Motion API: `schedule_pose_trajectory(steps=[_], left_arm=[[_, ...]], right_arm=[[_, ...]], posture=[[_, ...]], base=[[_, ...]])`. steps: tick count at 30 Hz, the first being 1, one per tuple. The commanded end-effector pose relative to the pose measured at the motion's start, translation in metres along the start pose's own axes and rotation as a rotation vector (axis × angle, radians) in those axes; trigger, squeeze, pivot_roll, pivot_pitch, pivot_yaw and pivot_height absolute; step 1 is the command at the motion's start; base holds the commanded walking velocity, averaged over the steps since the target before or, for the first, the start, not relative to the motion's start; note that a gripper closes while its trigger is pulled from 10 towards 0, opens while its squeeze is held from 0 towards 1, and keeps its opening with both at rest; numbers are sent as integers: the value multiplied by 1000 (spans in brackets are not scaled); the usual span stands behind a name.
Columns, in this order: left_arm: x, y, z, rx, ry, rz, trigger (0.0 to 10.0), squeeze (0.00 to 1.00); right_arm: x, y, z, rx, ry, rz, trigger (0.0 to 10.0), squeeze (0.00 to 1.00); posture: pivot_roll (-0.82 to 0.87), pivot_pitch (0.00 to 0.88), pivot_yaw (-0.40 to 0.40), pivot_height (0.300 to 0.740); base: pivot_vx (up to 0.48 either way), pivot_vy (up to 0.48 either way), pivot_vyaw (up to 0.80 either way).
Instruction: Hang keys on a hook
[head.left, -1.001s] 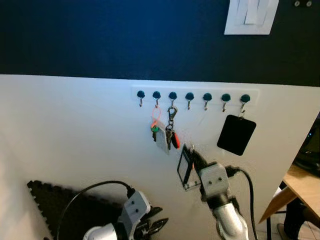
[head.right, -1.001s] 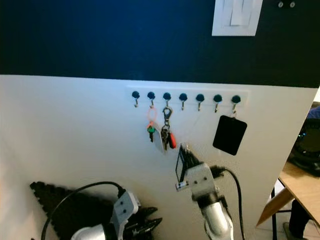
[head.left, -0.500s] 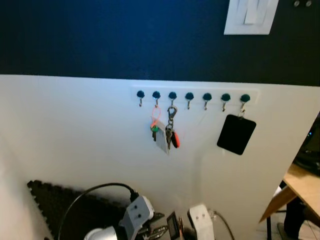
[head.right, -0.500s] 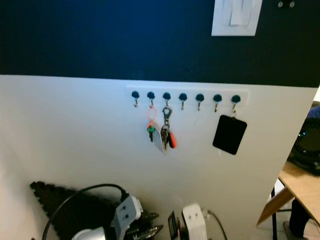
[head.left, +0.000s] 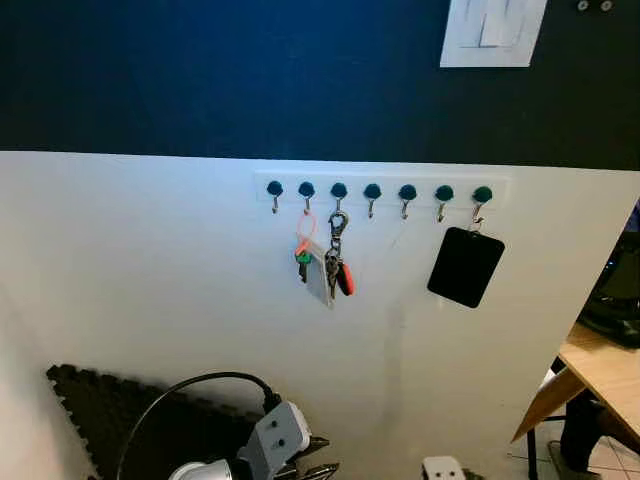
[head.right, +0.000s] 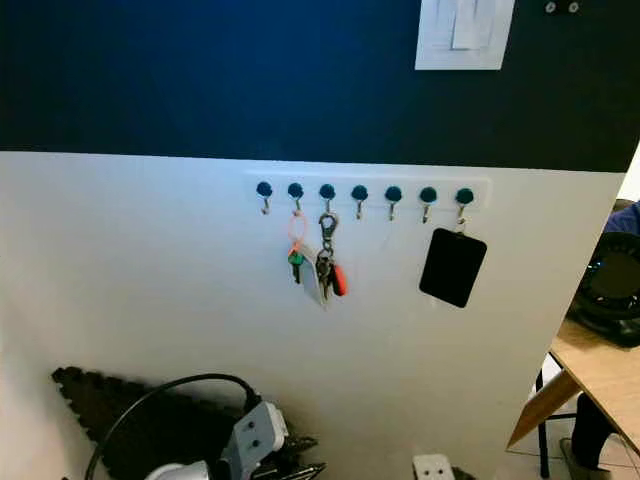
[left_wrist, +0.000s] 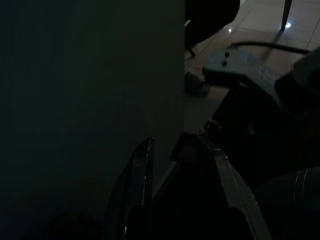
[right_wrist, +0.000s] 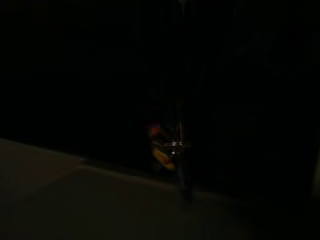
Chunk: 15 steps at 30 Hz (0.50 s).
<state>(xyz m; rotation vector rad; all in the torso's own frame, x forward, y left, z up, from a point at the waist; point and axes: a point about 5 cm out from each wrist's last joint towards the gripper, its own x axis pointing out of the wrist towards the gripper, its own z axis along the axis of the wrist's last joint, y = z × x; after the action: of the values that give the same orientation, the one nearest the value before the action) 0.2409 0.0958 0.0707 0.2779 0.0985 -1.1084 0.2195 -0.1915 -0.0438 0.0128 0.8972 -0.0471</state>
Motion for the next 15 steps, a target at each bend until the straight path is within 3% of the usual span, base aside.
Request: schedule_pose_trajectory(steps=[1,2,4,5,7,10,15], left_arm=[[-4,1,-2,20,27,-13,10000,0],[-5,0,-2,22,29,-16,10000,0],[-6,0,-2,24,33,-26,10000,0],[-6,0,-2,24,33,-26,10000,0],[-6,-1,-2,16,31,-34,10000,0],[-6,-1,-2,15,30,-45,10000,0],[-6,-1,-1,18,31,-52,10000,0]], right_arm=[[0,-5,1,37,-16,-41,10000,0],[-2,-11,8,54,-80,-93,10000,0],[-16,-33,37,220,-335,-294,10000,0],[-16,-33,37,220,-335,-294,10000,0],[-29,-41,50,244,-461,-368,10000,0],[-41,-45,60,246,-558,-430,10000,0],[-56,-41,77,247,-696,-445,10000,0]], posture=[[56,32,26,740],[55,34,29,740],[53,36,33,740],[53,36,33,740],[51,37,36,740],[50,39,39,740],[51,41,41,740]], base=[[0,0,0],[0,0,0],[0,0,0],[0,0,0],[0,0,0],[0,0,0],[0,0,0]])
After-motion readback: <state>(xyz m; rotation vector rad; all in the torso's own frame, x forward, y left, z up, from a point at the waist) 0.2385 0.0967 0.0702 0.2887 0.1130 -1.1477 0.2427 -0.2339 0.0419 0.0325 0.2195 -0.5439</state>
